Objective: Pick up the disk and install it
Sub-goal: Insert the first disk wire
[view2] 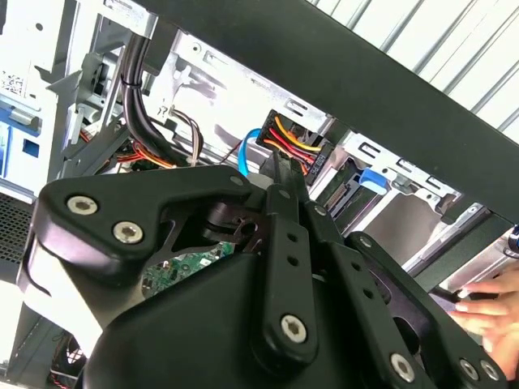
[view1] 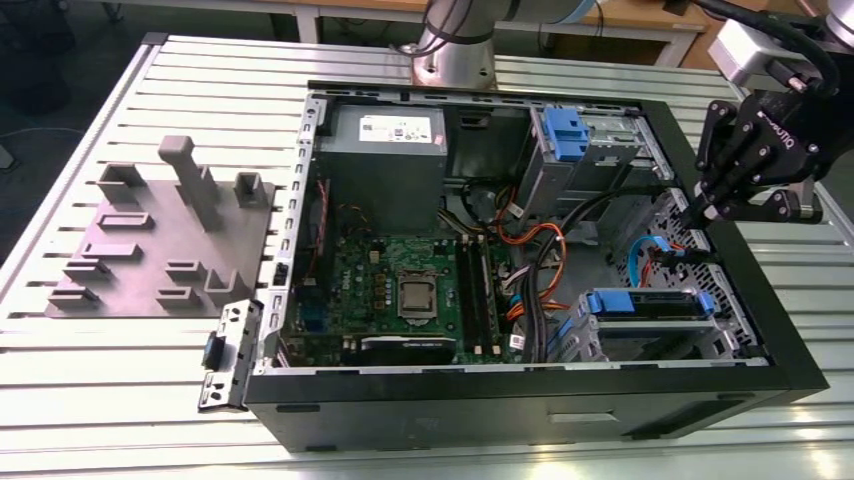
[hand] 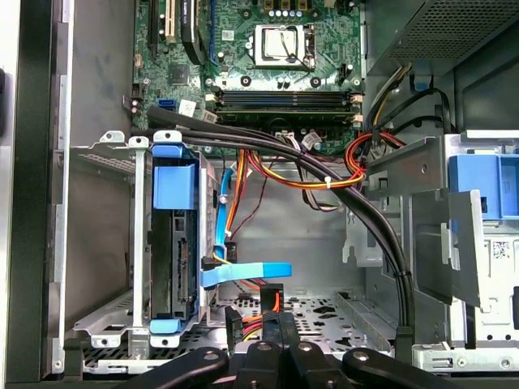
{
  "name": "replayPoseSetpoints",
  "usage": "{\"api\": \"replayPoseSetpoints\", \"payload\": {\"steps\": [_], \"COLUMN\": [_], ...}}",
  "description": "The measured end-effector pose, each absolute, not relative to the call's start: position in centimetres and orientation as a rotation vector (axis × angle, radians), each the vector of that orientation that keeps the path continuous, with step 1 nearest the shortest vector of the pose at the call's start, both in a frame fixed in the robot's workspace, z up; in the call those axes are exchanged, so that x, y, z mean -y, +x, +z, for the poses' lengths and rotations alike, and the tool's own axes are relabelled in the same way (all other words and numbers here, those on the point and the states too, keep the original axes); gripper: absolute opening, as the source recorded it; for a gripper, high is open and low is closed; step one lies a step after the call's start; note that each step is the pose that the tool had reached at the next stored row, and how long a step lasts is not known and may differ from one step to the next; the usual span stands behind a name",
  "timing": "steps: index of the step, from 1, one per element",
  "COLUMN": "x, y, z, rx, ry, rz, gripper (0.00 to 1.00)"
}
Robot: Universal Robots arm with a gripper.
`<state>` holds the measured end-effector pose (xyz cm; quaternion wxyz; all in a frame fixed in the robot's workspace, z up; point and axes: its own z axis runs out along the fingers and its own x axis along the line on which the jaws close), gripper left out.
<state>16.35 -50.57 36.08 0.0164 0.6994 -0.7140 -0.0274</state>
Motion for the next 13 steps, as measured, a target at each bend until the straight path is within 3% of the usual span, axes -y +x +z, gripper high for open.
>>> {"api": "replayPoseSetpoints", "payload": {"steps": [13], "x": [50.57], "y": [15.97], "z": [36.08], "rx": [2.221], "ry": [2.176], "rz": [-0.083], "gripper": [0.11]}}
